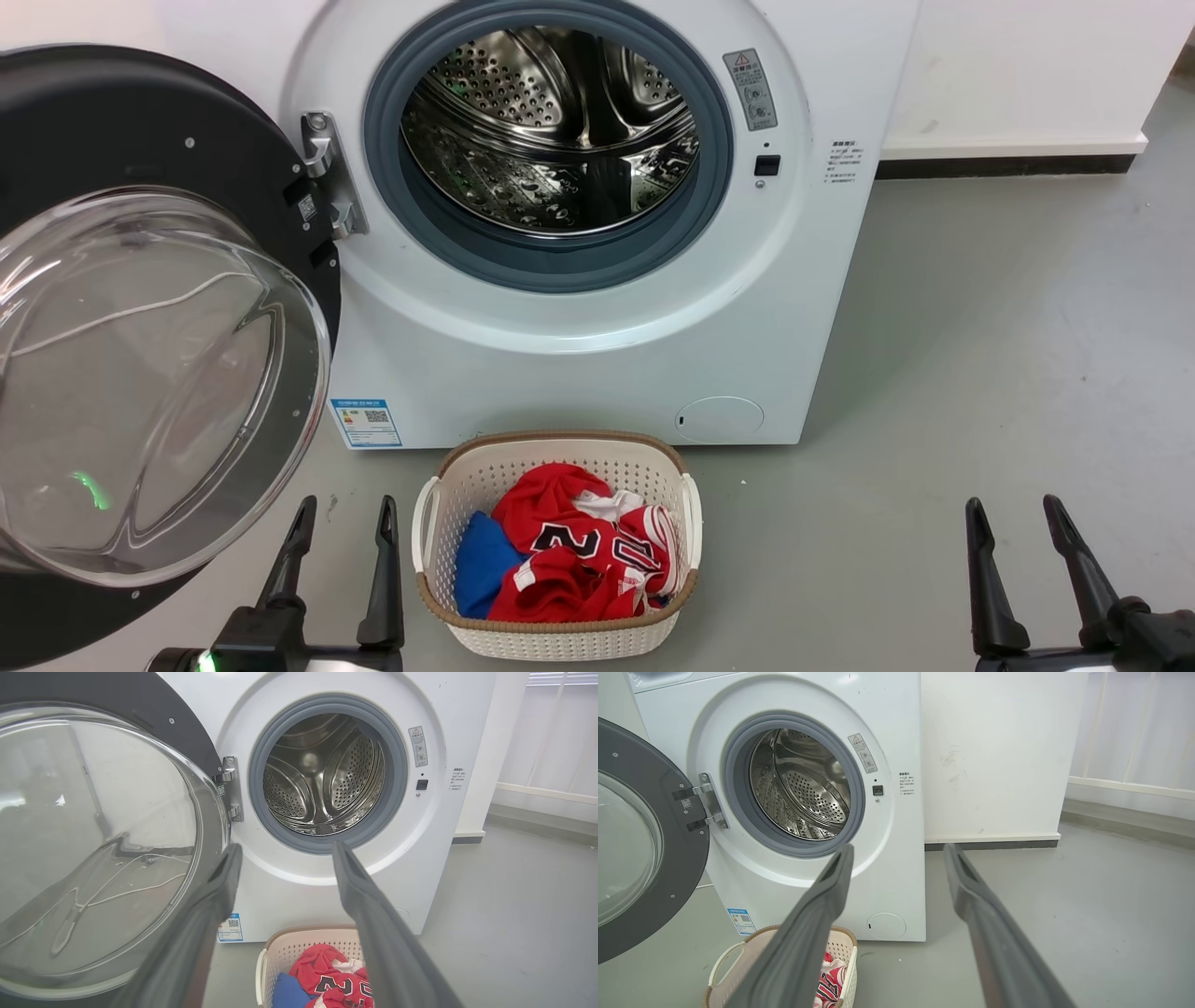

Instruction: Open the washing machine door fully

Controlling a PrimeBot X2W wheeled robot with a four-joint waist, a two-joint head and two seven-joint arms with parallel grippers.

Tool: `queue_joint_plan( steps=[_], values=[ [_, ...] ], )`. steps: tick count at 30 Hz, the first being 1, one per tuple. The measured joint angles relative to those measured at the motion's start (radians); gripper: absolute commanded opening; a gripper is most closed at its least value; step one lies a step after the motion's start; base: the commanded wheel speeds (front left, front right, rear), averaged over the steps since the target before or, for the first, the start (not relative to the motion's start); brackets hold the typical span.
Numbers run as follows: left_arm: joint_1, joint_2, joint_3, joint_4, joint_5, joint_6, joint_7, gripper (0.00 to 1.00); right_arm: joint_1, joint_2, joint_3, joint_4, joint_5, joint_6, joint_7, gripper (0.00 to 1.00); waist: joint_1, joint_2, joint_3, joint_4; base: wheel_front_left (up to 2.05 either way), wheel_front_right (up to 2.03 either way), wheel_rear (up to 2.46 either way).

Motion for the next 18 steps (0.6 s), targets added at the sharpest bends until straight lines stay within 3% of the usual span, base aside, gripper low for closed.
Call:
queue_joint_plan(
  steps=[10, 11, 18],
  values=[
    [0.006, 0.0, -0.016, 0.019, 0.008, 0.008, 0.0, 1.0, 0.001, 0.0, 0.002, 0.002, 0.01, 0.0, 0.0, 1.0, 0.0, 0.0, -0.005, 0.006, 0.0, 0.0, 0.0],
    [0.007, 0.0, -0.017, 0.028, 0.008, 0.007, 0.0, 0.0, 0.003, 0.0, 0.002, 0.01, 0.011, 0.0, 0.0, 0.0, 0.0, 0.0, -0.005, 0.006, 0.0, 0.0, 0.0],
    [0.023, -0.001, -0.016, 0.084, -0.042, 0.007, 0.017, 0.0, 0.012, 0.0, 0.005, 0.06, 0.062, 0.0, 0.011, 0.0, 0.0, 0.0, -0.004, 0.006, 0.0, 0.0, 0.0]
  ],
)
